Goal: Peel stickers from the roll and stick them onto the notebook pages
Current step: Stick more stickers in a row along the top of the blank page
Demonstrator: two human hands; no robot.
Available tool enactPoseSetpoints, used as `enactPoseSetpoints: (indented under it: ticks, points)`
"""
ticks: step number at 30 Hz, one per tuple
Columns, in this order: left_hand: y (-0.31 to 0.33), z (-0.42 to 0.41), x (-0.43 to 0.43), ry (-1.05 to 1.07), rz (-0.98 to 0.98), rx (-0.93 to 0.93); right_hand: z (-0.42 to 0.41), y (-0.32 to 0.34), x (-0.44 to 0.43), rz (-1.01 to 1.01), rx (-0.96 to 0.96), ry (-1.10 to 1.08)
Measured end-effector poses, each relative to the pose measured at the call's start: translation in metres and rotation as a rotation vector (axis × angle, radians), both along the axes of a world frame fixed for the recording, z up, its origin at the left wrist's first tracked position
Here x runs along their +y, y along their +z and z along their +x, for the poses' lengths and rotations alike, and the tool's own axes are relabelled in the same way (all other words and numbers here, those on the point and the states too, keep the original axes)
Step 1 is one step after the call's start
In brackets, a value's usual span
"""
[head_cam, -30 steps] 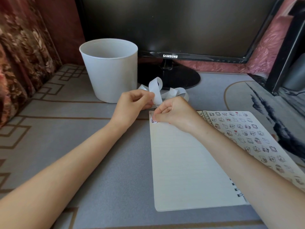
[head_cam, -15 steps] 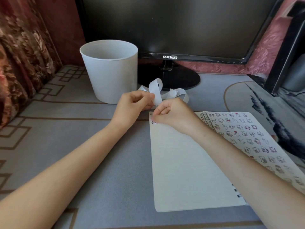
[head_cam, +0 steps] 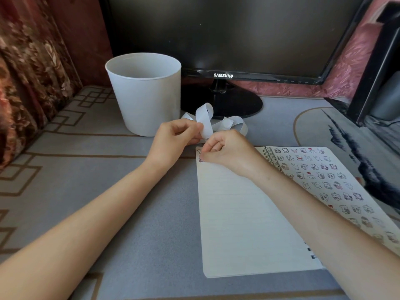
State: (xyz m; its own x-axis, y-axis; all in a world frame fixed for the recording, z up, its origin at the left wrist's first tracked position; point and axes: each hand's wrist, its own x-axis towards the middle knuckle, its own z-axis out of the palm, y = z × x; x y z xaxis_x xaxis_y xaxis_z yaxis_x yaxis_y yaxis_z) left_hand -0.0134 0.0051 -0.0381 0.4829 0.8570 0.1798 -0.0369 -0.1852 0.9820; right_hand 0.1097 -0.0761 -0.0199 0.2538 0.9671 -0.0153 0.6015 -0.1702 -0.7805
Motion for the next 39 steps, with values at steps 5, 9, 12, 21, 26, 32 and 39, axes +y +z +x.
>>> enactPoseSetpoints:
  ticks: [5, 9, 12, 21, 26, 32, 39]
  points:
    - [-0.0001, -0.0005, 0.0009, 0.0, 0.0, -0.004, 0.002, 0.0005, -0.0005, -0.01, 0.001, -0.001]
    - [0.0004, -0.0007, 0.0006, -0.01, 0.0, -0.005, 0.0045, 0.0034, -0.0016, -0.03, 0.029, -0.001]
    - [0.0012, -0.0009, -0.0001, -0.013, -0.011, -0.013, 0.0056, 0.0048, -0.0014, -0.047, 0.024, 0.003]
    - [0.0021, -0.0011, -0.0017, -0.003, -0.001, 0.003, 0.0059, 0.0008, 0.0009, -0.031, 0.005, 0.006]
    - [0.0025, -0.0015, -0.0014, -0.007, -0.009, -0.009, 0.0093, 0.0, 0.001, 0.004, 0.008, -0.009]
    - [0.0005, -0.0012, 0.0026, 0.027, -0.033, -0.041, 0.0084, -0.0019, 0.0024, 0.022, 0.02, -0.013]
    - [-0.0004, -0.0015, 0.0024, 0.014, -0.003, -0.027, 0.008, -0.0031, 0.0043, 0.013, -0.043, -0.024]
